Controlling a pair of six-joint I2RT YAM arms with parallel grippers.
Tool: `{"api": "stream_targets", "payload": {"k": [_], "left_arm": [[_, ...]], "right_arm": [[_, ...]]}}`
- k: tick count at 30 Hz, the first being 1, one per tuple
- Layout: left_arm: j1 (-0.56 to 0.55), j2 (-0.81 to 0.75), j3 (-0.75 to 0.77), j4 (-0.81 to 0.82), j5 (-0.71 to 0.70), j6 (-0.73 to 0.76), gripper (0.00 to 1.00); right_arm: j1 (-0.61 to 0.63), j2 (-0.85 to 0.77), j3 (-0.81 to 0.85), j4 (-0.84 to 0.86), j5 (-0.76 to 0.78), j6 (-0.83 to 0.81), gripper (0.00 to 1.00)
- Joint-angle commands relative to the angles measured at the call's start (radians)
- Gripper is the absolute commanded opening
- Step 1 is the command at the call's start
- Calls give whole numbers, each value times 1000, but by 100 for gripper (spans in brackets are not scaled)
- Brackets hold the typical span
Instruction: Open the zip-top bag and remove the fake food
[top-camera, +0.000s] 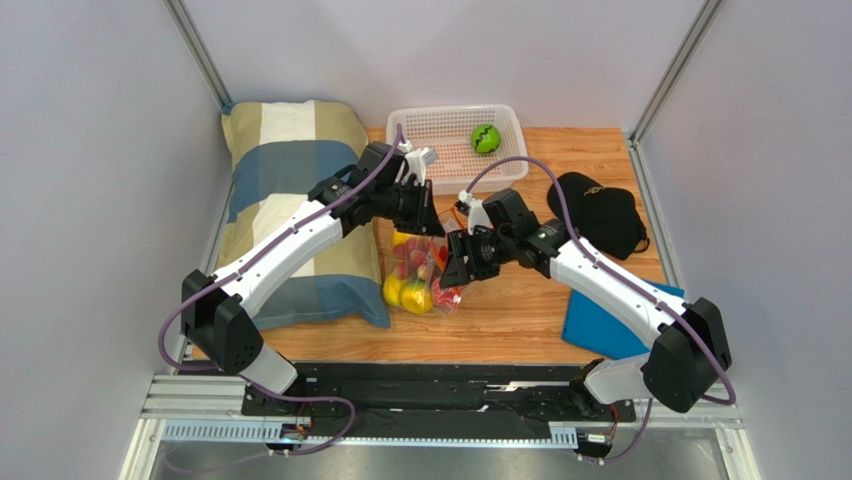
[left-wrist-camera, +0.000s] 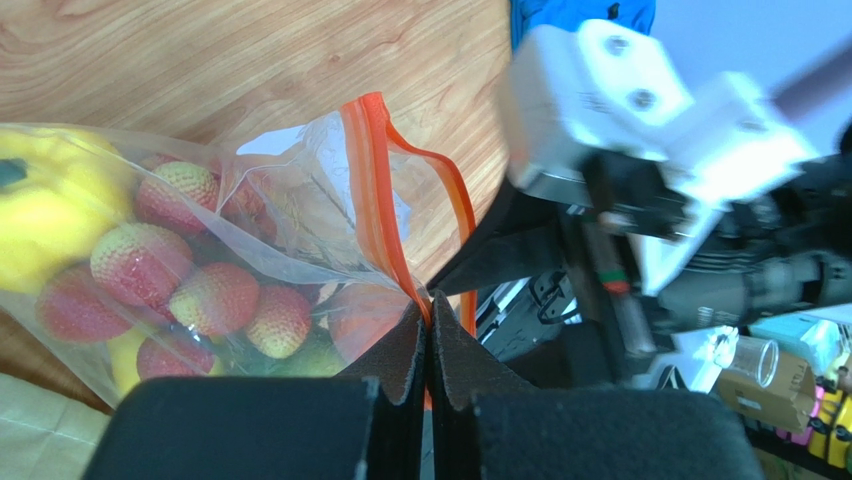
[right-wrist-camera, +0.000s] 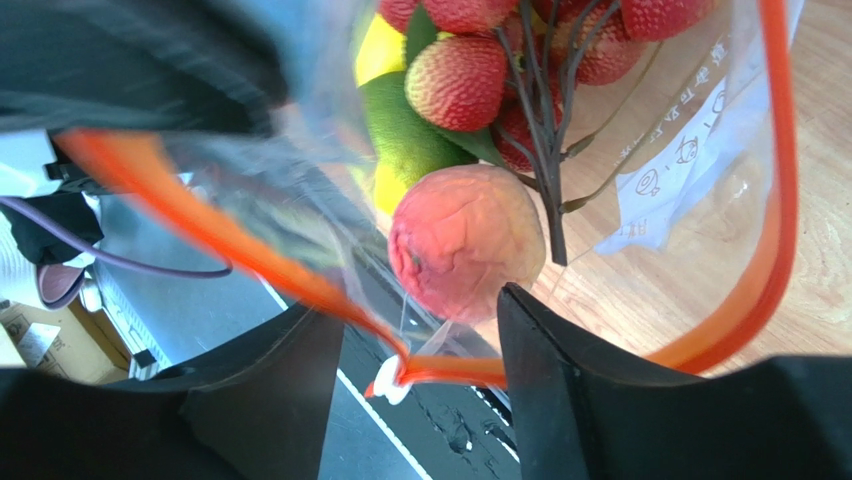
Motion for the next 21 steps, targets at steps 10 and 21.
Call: {"api": "stream_targets", "payload": {"k": [10,21], "left_arm": [[3,-45,10,-8,37,21,0],[1,-30,39,-10,44,15,0]], "right_arm": [[-86,-58,30,68,-65,-7,55],[-31,22,-15,103,-90,-56,52]]}}
